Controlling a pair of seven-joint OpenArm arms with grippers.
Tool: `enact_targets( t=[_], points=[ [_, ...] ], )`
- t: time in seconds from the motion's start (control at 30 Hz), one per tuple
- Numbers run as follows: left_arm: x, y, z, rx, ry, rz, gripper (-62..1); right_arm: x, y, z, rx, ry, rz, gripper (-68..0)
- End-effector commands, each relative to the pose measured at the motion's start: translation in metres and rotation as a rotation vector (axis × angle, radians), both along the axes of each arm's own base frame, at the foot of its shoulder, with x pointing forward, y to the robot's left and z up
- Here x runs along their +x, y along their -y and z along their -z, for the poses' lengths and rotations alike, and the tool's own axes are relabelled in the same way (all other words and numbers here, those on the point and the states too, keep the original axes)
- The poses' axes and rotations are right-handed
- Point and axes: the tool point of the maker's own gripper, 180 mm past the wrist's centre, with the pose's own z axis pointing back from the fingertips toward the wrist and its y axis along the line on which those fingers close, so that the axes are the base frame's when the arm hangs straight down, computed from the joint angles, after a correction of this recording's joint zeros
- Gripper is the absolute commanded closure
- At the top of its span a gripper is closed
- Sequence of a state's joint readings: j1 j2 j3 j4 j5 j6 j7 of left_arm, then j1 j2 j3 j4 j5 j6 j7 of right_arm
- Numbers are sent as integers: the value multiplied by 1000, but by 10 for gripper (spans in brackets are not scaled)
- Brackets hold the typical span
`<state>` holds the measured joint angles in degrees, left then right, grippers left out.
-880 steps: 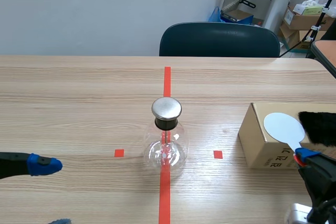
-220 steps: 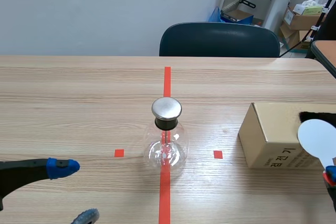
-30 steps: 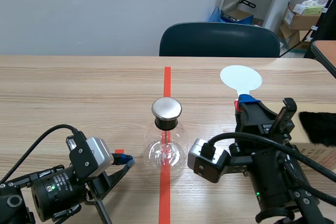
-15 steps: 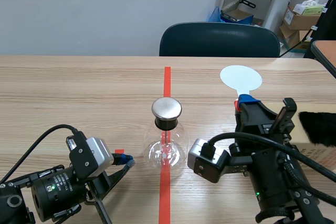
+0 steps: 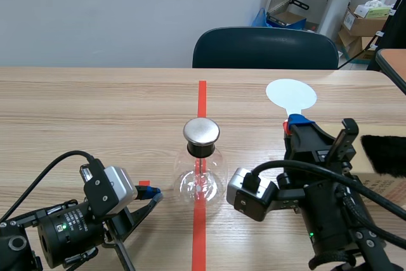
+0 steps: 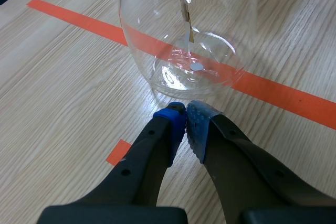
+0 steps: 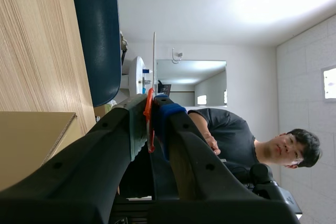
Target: Do the electroscope experiment
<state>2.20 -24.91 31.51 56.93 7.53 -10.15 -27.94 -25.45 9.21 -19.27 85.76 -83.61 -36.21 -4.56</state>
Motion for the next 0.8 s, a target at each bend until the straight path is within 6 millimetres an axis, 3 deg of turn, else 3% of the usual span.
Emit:
enact_targets(
  t=[0.0, 0.53, 0.77],
  points=[
    [3, 5, -8, -28, 19, 0, -56, 3, 2, -9, -2, 31, -1, -18],
    [3, 5, -7, -26, 18, -1, -55, 2, 0, -9, -3, 31, -10, -18],
    [3, 5, -7, -26, 18, -1, -55, -3, -21, -7, -16, 26, -127, -18]
  ],
)
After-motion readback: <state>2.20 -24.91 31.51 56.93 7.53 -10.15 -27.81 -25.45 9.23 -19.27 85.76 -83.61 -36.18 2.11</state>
